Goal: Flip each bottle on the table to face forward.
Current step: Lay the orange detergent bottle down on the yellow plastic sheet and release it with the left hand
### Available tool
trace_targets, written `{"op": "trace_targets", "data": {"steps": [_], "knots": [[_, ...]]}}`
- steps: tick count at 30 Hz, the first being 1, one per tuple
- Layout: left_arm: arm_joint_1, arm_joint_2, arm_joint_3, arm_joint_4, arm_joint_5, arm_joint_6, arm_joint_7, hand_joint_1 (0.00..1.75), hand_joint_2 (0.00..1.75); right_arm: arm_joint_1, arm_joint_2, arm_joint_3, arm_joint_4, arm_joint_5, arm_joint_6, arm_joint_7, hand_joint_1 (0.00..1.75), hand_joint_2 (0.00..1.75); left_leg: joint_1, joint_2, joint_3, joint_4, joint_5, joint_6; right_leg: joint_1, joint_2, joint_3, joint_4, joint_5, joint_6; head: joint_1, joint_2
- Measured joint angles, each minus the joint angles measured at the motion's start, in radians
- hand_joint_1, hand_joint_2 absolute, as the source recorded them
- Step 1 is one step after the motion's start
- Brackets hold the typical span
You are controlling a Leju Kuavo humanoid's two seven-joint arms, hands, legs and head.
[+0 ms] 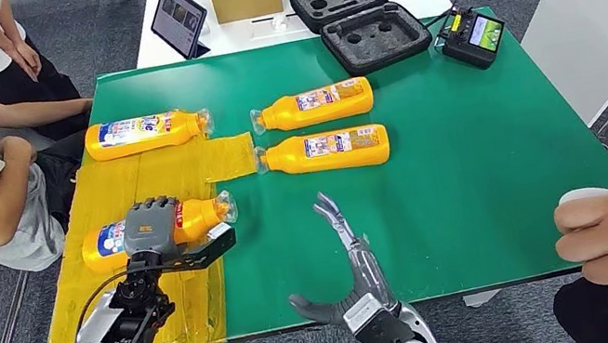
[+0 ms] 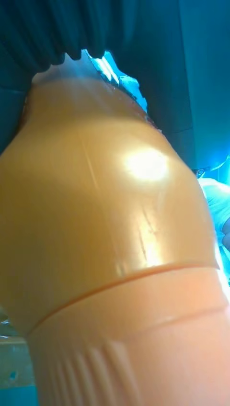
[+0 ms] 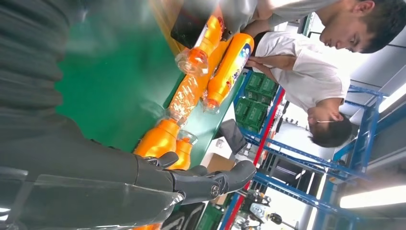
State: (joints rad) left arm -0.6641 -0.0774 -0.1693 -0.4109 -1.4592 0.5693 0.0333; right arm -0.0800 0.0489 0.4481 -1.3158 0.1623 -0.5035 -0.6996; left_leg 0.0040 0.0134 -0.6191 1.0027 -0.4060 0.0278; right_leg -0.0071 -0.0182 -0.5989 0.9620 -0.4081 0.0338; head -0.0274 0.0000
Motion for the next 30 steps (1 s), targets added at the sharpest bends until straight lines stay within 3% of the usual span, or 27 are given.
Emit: {"op": "trace_targets", "data": {"steps": [3, 7, 8, 9, 12, 16, 20, 30], "knots": [[-0.001, 0.0, 0.0, 0.01, 0.0, -0.009, 0.0, 1.45, 1.75, 0.0, 0.0, -0.012, 0.004, -0.004, 0.011, 0.0, 0.0, 1.75, 0.0, 0.0, 0.0, 0.0, 0.0, 0.0, 0.0, 0.0, 0.0, 0.0, 0.0, 0.0, 0.0, 0.0], [-0.001, 0.0, 0.0, 0.021, -0.002, -0.014, 0.0, 0.35, 1.75, 0.0, 0.0, -0.021, 0.011, -0.004, 0.013, 0.0, 0.0, 1.75, 0.0, 0.0, 0.0, 0.0, 0.0, 0.0, 0.0, 0.0, 0.0, 0.0, 0.0, 0.0, 0.0, 0.0], [-0.001, 0.0, 0.0, 0.023, -0.002, -0.016, 0.0, 0.28, 1.75, 0.0, 0.0, -0.023, 0.012, -0.004, 0.013, 0.0, 0.0, 1.75, 0.0, 0.0, 0.0, 0.0, 0.0, 0.0, 0.0, 0.0, 0.0, 0.0, 0.0, 0.0, 0.0, 0.0], [-0.001, 0.0, 0.0, 0.025, -0.003, -0.02, 0.001, 0.24, 1.75, 0.0, 0.0, -0.025, 0.014, -0.003, 0.013, 0.0, 0.0, 1.75, 0.0, 0.0, 0.0, 0.0, 0.0, 0.0, 0.0, 0.0, 0.0, 0.0, 0.0, 0.0, 0.0, 0.0], [-0.001, 0.0, 0.0, 0.031, -0.004, -0.038, 0.007, 0.45, 1.75, -0.002, 0.0, -0.032, 0.021, -0.001, 0.015, 0.0, 0.0, 1.75, 0.0, 0.0, 0.0, 0.0, 0.0, 0.0, 0.0, 0.0, 0.0, 0.0, 0.0, 0.0, 0.0, 0.0], [-0.001, -0.001, 0.0, 0.037, -0.004, -0.058, 0.014, 0.19, 1.75, -0.003, 0.0, -0.04, 0.031, -0.001, 0.021, 0.0, 0.0, 1.75, 0.0, 0.0, 0.0, 0.0, 0.0, 0.0, 0.0, 0.0, 0.001, 0.0, 0.0, 0.0, 0.0, 0.0], [-0.001, -0.001, 0.0, 0.04, -0.004, -0.063, 0.018, 0.07, 1.75, -0.003, 0.0, -0.047, 0.041, -0.003, 0.023, 0.0, 0.0, 1.75, 0.0, 0.0, 0.001, 0.0, 0.0, 0.0, 0.0, 0.0, 0.001, 0.0, 0.0, 0.0, 0.0, 0.0], [-0.002, -0.001, 0.0, 0.04, -0.006, -0.07, 0.019, 0.17, 1.75, -0.004, 0.0, -0.062, 0.065, -0.001, 0.025, 0.0, 0.0, 1.75, 0.0, 0.0, 0.002, 0.0, 0.0, 0.0, 0.0, 0.0, 0.003, 0.0, 0.0, 0.0, 0.0, 0.0]]}}
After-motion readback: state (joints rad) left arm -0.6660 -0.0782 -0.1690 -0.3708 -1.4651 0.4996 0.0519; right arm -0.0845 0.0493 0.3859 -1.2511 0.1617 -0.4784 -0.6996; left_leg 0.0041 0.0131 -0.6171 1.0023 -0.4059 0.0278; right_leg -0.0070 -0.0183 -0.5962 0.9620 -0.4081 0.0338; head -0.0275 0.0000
